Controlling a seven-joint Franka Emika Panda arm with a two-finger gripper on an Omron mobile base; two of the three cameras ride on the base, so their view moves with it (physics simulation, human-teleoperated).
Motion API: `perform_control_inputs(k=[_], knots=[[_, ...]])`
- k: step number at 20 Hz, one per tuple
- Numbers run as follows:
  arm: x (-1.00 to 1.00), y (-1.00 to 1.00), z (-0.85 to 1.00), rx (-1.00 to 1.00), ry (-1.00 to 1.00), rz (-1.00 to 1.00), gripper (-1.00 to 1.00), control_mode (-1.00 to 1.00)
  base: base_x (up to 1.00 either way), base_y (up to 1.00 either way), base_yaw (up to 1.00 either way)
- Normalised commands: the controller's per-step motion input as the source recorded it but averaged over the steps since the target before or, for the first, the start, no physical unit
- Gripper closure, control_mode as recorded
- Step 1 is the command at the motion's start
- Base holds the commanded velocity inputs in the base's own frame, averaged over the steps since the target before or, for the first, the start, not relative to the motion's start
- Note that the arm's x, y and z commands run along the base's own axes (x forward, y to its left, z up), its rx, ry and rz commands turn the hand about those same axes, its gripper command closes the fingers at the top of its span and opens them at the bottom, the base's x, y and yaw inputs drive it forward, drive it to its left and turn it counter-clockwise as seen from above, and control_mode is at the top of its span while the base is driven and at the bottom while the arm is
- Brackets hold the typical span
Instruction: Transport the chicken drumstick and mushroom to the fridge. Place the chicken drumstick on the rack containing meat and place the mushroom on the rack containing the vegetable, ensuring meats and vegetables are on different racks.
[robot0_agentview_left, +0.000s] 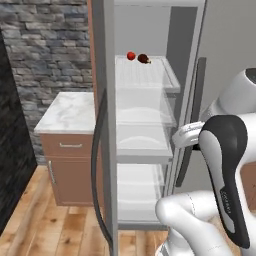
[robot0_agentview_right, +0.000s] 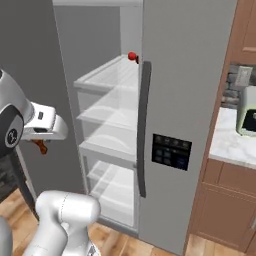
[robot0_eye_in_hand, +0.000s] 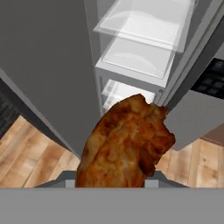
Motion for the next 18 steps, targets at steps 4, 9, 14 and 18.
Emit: perform_control_inputs(k=[4,9,14,18], knots=[[0.0,0.0,0.0,0.0,0.0,0.0,1.0,1.0,0.52,0.33,0.18],[0.0,0.0,0.0,0.0,0.0,0.0,1.0,1.0,0.44,0.67,0.2],[0.0,0.0,0.0,0.0,0.0,0.0,1.0,1.0,0.37,0.38,0.24],[0.0,0.0,0.0,0.0,0.0,0.0,1.0,1.0,-0.14,-0.86,0.09]])
